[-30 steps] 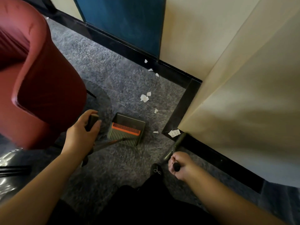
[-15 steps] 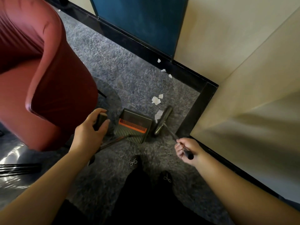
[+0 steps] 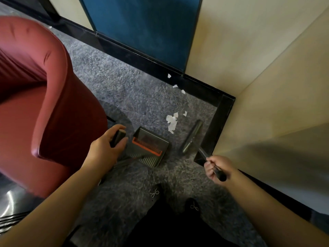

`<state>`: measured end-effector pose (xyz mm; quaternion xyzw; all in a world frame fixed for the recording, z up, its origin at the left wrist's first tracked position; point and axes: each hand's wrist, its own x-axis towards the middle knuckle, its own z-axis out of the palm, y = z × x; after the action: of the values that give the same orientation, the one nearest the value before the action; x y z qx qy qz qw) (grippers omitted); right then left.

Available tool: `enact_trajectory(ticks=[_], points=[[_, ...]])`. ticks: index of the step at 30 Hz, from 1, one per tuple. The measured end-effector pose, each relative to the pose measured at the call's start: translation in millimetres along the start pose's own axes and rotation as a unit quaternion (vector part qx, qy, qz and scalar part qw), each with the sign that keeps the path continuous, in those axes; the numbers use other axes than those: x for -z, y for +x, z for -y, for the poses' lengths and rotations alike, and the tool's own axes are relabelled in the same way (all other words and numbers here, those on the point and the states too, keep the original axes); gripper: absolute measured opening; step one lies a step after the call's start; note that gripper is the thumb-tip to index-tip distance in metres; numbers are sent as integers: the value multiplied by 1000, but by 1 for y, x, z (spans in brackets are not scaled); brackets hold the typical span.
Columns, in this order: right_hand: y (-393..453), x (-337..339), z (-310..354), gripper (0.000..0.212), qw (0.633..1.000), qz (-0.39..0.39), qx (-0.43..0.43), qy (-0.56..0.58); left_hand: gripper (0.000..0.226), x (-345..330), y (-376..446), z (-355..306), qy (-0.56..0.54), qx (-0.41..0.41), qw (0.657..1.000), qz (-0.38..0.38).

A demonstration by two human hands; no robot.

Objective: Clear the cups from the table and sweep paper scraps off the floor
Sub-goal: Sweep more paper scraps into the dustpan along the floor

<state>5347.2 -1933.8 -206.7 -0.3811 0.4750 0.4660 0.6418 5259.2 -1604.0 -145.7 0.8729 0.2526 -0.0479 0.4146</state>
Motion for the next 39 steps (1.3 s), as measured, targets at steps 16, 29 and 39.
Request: enact_trajectory(ticks=[16, 29, 39], points=[[64, -96, 61, 31, 999, 22, 39, 10, 35, 12, 70, 1, 7, 23, 999, -39], [110, -171, 208, 31, 996, 63, 55, 16, 31, 13, 188, -37, -4, 29, 994, -101], [119, -234, 273, 32, 994, 71, 70, 42, 35, 43, 293, -35, -39, 25, 993, -110]])
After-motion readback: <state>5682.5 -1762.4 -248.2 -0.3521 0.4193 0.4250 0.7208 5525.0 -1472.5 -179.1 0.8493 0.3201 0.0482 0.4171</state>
